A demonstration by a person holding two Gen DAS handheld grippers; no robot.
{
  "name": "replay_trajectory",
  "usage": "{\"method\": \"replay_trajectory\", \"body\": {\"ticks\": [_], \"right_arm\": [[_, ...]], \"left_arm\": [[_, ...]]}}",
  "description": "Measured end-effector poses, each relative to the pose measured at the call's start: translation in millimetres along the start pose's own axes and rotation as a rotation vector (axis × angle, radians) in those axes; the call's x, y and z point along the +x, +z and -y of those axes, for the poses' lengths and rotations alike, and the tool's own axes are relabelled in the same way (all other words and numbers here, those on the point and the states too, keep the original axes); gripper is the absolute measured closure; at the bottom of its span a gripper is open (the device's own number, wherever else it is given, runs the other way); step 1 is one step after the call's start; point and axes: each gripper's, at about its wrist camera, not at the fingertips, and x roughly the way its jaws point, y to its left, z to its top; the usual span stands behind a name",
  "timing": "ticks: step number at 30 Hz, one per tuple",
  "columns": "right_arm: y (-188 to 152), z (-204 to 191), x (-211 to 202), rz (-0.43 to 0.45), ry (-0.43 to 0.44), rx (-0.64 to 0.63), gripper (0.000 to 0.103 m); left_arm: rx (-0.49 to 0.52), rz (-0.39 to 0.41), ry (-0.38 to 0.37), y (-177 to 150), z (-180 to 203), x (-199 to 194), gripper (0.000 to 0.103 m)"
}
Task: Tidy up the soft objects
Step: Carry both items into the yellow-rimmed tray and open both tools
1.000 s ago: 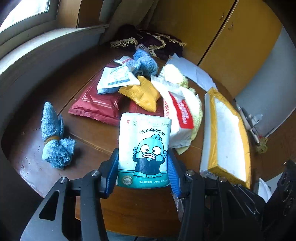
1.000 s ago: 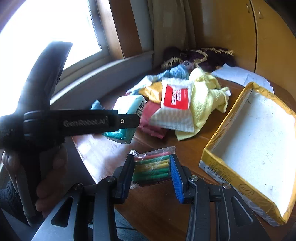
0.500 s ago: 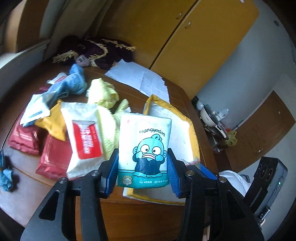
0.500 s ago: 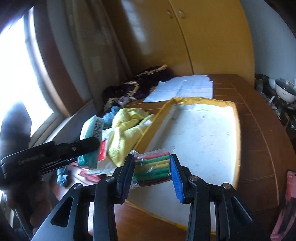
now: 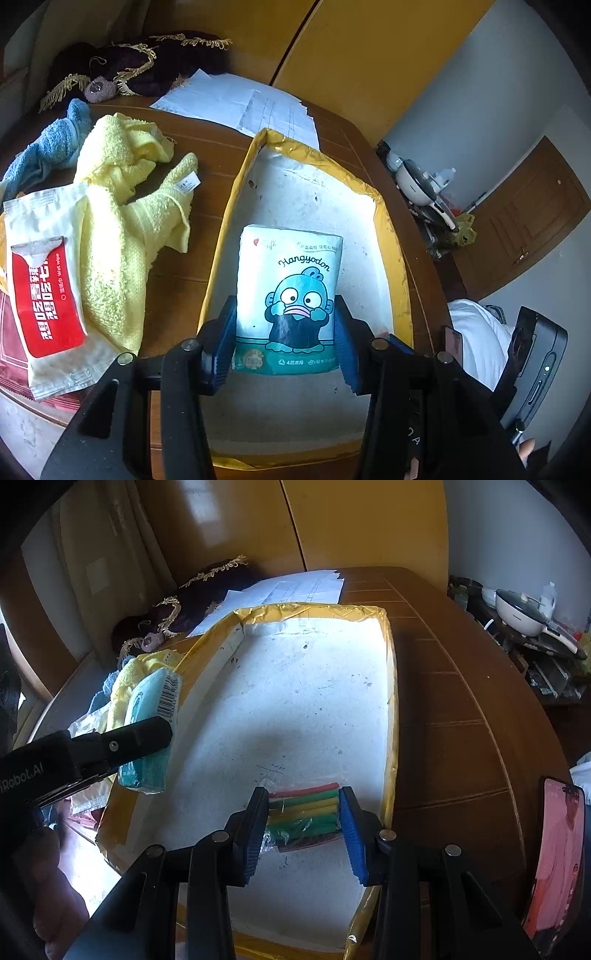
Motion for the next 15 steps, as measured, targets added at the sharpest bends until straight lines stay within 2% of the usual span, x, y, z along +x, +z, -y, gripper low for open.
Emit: {"method": "replay_trajectory", "body": {"ticks": [8,15], "right_arm": [[1,6,0,-0.005,0.007,-0.014,0.062],[3,9,-5,-0.001,0.024,0.006,0.062]], "left_arm": [[0.032,-0.023,0.015,-8,5,11,0.057],[0.016,-0.02,-0.011,-7,4,10,0.056]]}}
